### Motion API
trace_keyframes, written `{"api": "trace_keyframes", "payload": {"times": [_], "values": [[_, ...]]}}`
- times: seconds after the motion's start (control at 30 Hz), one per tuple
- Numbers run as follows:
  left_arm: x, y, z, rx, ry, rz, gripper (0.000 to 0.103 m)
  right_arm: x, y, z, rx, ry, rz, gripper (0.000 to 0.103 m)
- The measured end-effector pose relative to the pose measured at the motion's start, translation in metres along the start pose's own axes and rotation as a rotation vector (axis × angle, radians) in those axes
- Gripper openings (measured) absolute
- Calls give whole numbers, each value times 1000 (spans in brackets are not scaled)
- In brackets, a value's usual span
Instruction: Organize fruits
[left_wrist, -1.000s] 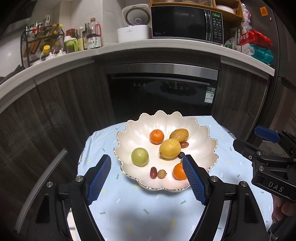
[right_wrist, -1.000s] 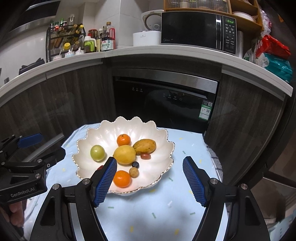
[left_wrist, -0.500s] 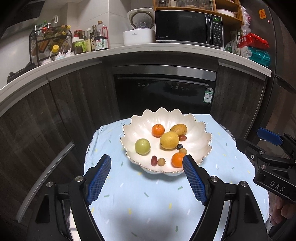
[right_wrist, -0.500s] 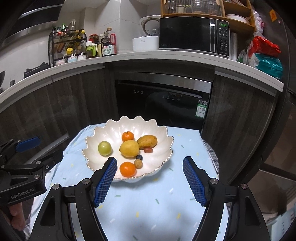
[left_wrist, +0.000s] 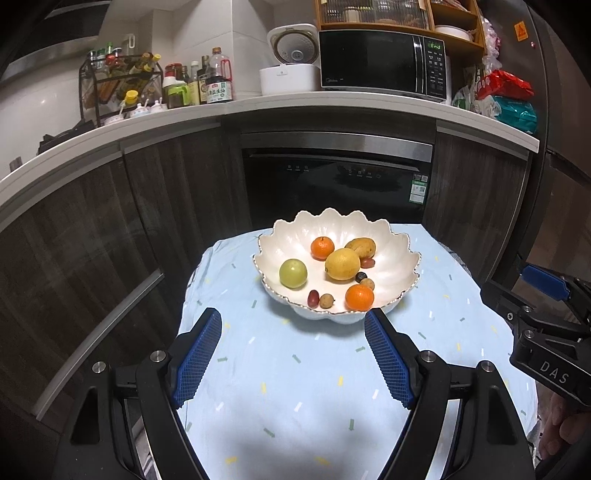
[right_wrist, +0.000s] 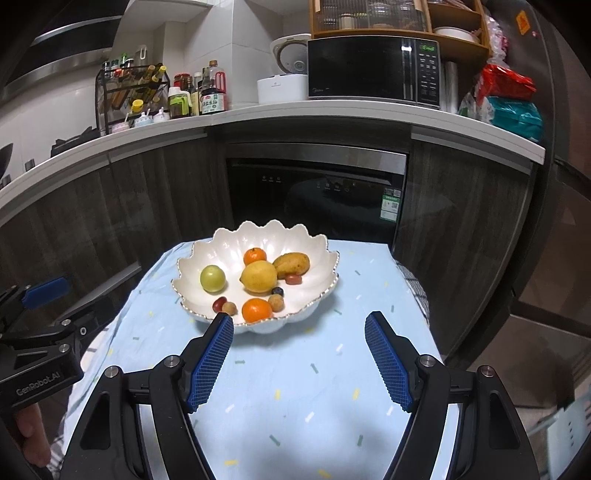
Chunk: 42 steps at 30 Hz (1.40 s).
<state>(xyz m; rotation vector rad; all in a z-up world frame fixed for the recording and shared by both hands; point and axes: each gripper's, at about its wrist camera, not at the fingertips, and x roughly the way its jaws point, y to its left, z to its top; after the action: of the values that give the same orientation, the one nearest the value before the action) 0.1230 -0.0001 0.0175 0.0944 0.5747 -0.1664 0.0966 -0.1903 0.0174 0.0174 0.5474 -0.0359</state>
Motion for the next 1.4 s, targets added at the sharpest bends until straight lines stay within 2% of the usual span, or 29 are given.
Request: {"api": "trace_keyframes", "payload": {"times": [0.47, 0.7, 0.8, 0.87, 0.93, 1.2, 1.4], "values": [[-31, -4, -30, -7, -44, 36, 82, -25, -2, -35, 19, -10, -21, 74], [-35, -5, -44, -8, -39, 46, 83, -31, 0, -45, 13, -9, -17, 74], [-36, -4, -50, -17, -37, 61, 88, -33, 1, -49, 9, -10, -19, 74], [-36, -2, -53, -21, -34, 65, 90, -34, 1, -50, 4, -13, -25, 82], [-35, -1, -56, -26, -29, 72, 91, -37, 1, -51, 0, -23, -33, 84], [-39, 7, -57, -57, -52, 105, 97, -40, 4, -50, -7, -37, -41, 85], [-39, 8, -56, -63, -57, 114, 100, -43, 6, -49, -6, -49, -43, 90]]}}
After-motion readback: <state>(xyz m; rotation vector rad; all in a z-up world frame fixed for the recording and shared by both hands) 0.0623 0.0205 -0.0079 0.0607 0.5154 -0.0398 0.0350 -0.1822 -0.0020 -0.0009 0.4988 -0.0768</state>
